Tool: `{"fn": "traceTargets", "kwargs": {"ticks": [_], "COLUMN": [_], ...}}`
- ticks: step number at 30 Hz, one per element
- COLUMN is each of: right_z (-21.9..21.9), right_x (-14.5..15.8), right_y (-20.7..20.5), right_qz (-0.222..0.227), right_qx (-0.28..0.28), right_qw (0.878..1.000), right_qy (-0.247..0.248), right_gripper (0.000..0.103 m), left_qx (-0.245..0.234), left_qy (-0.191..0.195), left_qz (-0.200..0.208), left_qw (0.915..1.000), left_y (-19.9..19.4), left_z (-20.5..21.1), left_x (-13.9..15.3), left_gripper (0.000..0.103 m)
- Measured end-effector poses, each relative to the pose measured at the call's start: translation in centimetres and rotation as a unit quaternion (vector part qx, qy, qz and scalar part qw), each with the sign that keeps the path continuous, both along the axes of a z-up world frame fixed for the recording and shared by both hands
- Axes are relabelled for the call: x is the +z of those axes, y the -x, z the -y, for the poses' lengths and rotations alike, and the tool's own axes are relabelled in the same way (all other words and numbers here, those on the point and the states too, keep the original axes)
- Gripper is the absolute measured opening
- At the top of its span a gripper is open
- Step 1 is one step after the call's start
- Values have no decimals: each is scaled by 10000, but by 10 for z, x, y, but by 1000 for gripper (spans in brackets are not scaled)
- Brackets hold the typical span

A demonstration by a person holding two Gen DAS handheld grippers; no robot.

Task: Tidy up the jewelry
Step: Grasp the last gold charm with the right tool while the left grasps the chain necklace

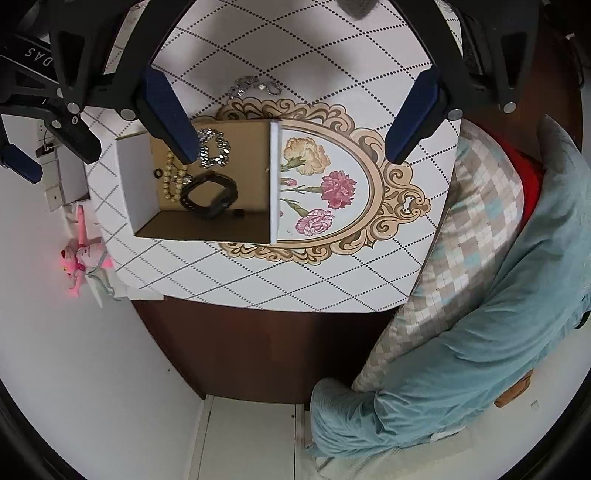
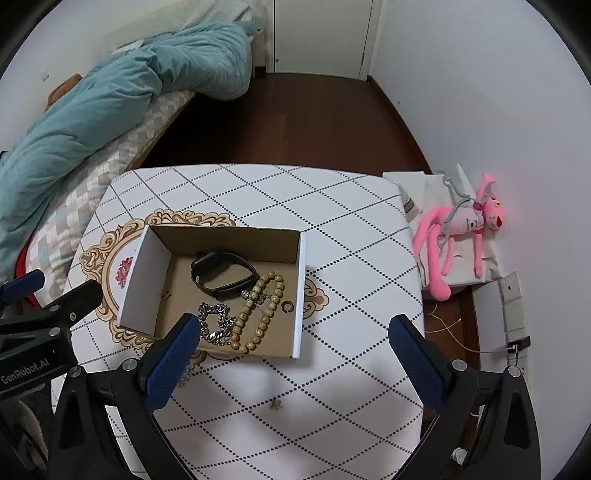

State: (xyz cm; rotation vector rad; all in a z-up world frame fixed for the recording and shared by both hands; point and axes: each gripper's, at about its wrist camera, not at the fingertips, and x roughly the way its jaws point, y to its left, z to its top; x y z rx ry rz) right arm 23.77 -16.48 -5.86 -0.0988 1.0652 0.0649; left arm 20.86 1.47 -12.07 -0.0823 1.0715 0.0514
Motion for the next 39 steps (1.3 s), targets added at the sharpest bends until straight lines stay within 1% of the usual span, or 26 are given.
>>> {"fn": "traceTargets", "kwargs": {"ticks": [5, 8, 11, 14, 16, 18, 21, 22, 24, 25, 26, 27, 28, 29, 31, 33, 35, 36, 37, 38, 39], "right_z": [6, 10, 15, 21, 25, 28, 35, 36, 39, 41, 41, 40, 38, 37, 33, 27, 20, 18, 15, 13, 10], "right_x": [21, 33, 39, 35, 22, 2, -33, -48, -77, -88, -97, -109, -116, -124, -132, -139, -141, -142, -143, -142, -143], "right_y": [19, 30, 40, 50, 56, 60, 63, 63, 63, 63, 64, 64, 65, 66, 67, 68, 71, 72, 73, 74, 75], "right_qz": [343, 497, 551, 495, 382, 192, -84, -182, -420, -489, -543, -593, -603, -597, -532, -449, -233, -185, -124, -73, -5], "right_qx": [-121, -180, -230, -282, -320, -351, -381, -371, -354, -374, -376, -378, -381, -382, -351, -248, -204, -185, -170, -166, -157], "right_qw": [9993, 9985, 9979, 9977, 9982, 9988, 9985, 9982, 9954, 9943, 9935, 9929, 9929, 9928, 9930, 9935, 9959, 9965, 9976, 9984, 9990], "right_qy": [-18, -122, -265, -365, -341, -286, -384, -446, -779, -869, -928, -954, -951, -964, -999, -1019, -852, -792, -663, -528, -413], "right_gripper": [103, 103, 103, 103, 103, 103, 103, 103, 103, 101, 94, 90, 82, 79, 78, 72, 66, 65, 60, 50, 43], "left_qx": [-7, 18, 66, 93, 124, 86, 56, 53, 85, 111, 140, 183, 204, 221, 249, 290, 290, 280, 276, 274, 270], "left_qy": [22, 52, 73, -52, -236, -360, -454, -457, -463, -455, -451, -434, -417, -408, -385, -306, -274, -290, -313, -342, -339], "left_qz": [254, 397, 473, 497, 455, 317, 106, -49, -250, -377, -445, -536, -601, -659, -757, -889, -979, -1003, -1008, -1005, -1001], "left_qw": [9997, 9992, 9988, 9987, 9986, 9988, 9989, 9989, 9986, 9982, 9979, 9975, 9971, 9967, 9961, 9952, 9944, 9941, 9940, 9940, 9940], "left_y": [15, 24, 32, 40, 46, 49, 54, 54, 56, 56, 58, 58, 59, 60, 62, 63, 65, 65, 66, 66, 66], "left_z": [5, 4, 4, 5, 6, 9, 11, 11, 11, 9, 8, 5, 2, 1, -2, -6, -6, -5, -4, -2, -1], "left_x": [20, 30, 35, 30, 18, 0, -28, -43, -61, -74, -80, -89, -96, -103, -112, -125, -132, -135, -137, -139, -140], "left_gripper": [103, 103, 103, 103, 103, 103, 103, 103, 103, 103, 103, 103, 103, 103, 103, 103, 103, 103, 103, 103, 103]}}
